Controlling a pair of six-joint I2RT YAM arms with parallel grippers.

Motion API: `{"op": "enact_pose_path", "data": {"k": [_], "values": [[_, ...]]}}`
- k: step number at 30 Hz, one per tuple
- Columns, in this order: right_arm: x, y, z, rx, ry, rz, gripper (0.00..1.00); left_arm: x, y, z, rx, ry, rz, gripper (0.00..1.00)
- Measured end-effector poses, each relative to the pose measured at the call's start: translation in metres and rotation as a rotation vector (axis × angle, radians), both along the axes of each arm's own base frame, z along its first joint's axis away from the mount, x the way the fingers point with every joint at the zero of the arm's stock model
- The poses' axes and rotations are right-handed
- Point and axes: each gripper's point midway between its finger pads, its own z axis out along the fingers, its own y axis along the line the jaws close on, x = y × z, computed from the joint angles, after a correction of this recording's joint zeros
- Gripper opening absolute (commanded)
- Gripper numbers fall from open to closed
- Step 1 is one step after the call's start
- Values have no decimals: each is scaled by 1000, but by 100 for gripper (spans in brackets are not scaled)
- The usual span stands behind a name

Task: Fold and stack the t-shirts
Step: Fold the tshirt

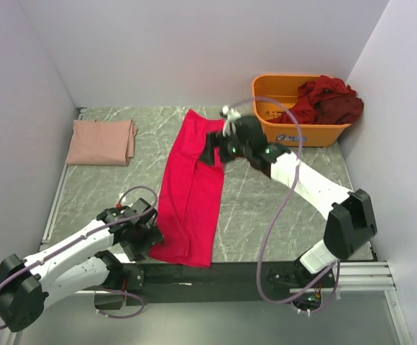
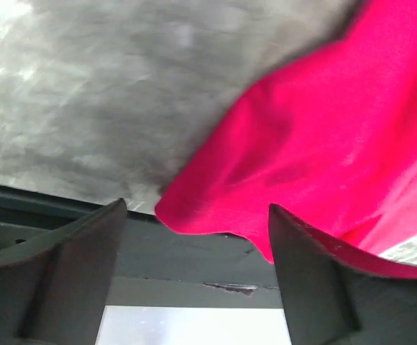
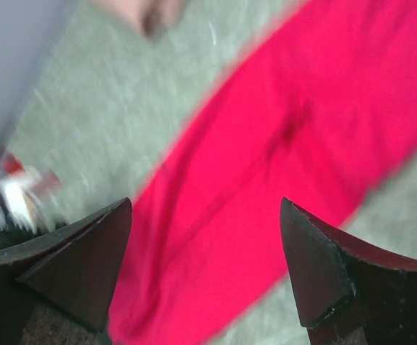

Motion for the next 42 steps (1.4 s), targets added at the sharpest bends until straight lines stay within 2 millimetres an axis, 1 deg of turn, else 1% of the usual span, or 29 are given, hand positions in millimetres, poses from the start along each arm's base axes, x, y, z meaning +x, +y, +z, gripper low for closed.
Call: {"op": "enact_pose_path", "data": {"k": [1, 2, 3, 5, 6, 7, 8, 10, 11, 12, 13, 14, 16, 18, 19, 21, 22, 25, 28, 31, 35, 38, 39, 40, 41, 42], "values": [[-13, -4, -13, -8, 23, -2, 89, -3, 3, -2, 3, 7, 15, 71], [-22, -8, -27, -22, 53, -9, 89, -5, 4, -3, -2, 9, 35, 68], [-32, -13, -45, -46, 90, -17, 89, -6, 5, -4, -5, 6, 41, 66], [-48, -21, -78, -99, 162, -32, 88, -9, 6, -7, -14, 9, 51, 58], [-56, -25, -90, -126, 185, -39, 88, -11, 7, -10, -18, 11, 56, 55], [-62, -29, -99, -151, 202, -46, 88, -13, 8, -13, -19, 15, 57, 47], [-68, -32, -104, -167, 207, -49, 88, -15, 8, -15, -19, 23, 62, 43], [-82, -37, -106, -187, 195, -47, 88, -17, 10, -17, -13, 32, 57, 37], [-92, -38, -103, -188, 179, -35, 88, -18, 10, -17, -9, 39, 55, 27], [-104, -37, -99, -188, 161, -16, 87, -19, 10, -18, -5, 48, 57, 21], [-117, -36, -96, -189, 139, 8, 87, -19, 10, -19, -4, 55, 55, 9], [-129, -32, -93, -186, 124, 35, 87, -19, 8, -19, -9, 60, 53, 1], [-163, -25, -92, -194, 92, 109, 86, -16, 3, -18, -19, 61, 43, 1], [-207, -8, -99, -222, 86, 233, 85, -16, 2, -18, -21, 67, 40, 1], [-221, -4, -104, -234, 92, 270, 85, -15, 1, -18, -24, 67, 38, 1], [-250, 1, -120, -284, 115, 317, 85, -15, 0, -17, -31, 61, 39, 1], [-261, 1, -130, -315, 127, 331, 84, -14, 0, -16, -34, 57, 40, 1], [-278, -2, -157, -420, 139, 330, 84, -12, -1, -15, -50, 33, 42, 1], [-288, -4, -175, -493, 131, 328, 82, -10, -2, -14, -62, 11, 44, 1], [-295, -4, -185, -530, 124, 327, 82, -9, -1, -13, -63, 4, 44, 1], [-301, -4, -196, -555, 141, 306, 77, -9, -1, -13, -62, 1, 44, 1], [-302, -7, -208, -591, 154, 285, 73, -9, -1, -12, -65, -4, 44, 1], [-301, -9, -214, -611, 158, 272, 61, -9, -1, -12, -66, -5, 44, 1], [-299, -10, -216, -623, 152, 262, 57, -8, -1, -12, -67, -6, 43, 1], [-298, -7, -215, -616, 153, 251, 51, -8, -1, -12, -67, -6, 43, 1], [-298, -7, -214, -617, 153, 245, 38, -8, -1, -12, -68, -7, 44, 1]]}}
